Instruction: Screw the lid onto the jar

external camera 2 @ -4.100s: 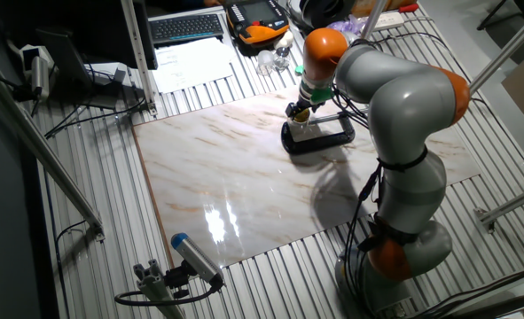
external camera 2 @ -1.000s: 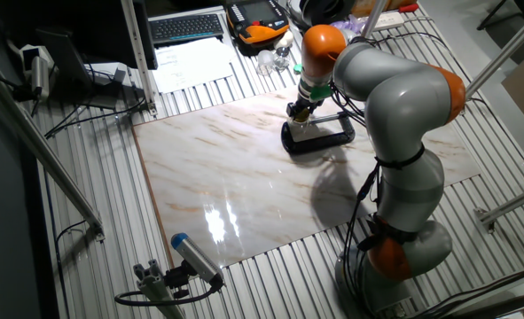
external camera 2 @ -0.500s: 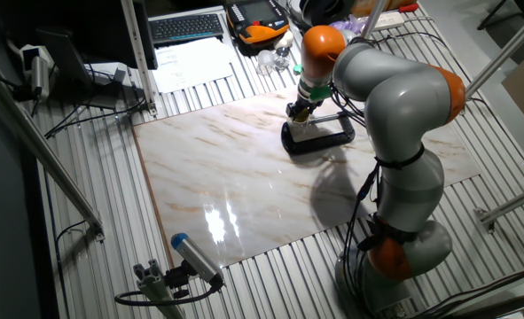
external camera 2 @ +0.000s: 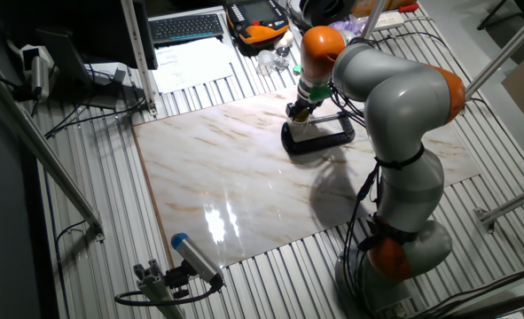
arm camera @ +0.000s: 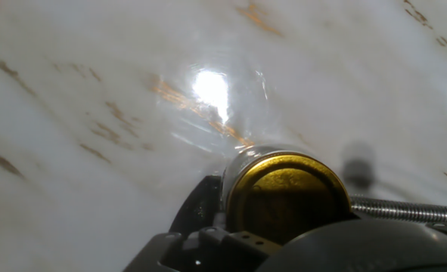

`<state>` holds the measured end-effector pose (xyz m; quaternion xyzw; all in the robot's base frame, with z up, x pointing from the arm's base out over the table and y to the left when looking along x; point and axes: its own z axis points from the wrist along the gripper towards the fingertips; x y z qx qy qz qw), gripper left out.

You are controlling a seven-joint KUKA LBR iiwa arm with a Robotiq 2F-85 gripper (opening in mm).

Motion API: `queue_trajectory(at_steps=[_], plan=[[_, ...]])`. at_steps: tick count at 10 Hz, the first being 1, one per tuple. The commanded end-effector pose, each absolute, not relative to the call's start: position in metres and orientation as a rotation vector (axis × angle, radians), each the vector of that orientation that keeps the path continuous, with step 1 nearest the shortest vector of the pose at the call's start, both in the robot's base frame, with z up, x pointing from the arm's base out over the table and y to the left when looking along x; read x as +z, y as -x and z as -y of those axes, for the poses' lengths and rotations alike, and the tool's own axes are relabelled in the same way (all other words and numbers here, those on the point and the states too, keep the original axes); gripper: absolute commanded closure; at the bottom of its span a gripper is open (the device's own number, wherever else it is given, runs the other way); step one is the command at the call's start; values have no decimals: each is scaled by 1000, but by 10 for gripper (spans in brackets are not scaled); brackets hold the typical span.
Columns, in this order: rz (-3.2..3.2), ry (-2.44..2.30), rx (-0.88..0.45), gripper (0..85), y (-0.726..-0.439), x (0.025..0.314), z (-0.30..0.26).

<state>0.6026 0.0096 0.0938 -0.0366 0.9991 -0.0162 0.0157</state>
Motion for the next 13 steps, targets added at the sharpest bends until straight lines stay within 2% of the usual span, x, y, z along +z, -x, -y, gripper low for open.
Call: queue_trajectory(at_steps=[1,8,9,12,13], plan=[[-3106,114,-51,170,-603,94,-10],[-3107,93,-53,170,-603,92,-10],[-3107,95,-53,340,-603,92,-10],[-3109,105,-54,340,-603,92,-11],[-3111,108,-54,510,-603,91,-11]])
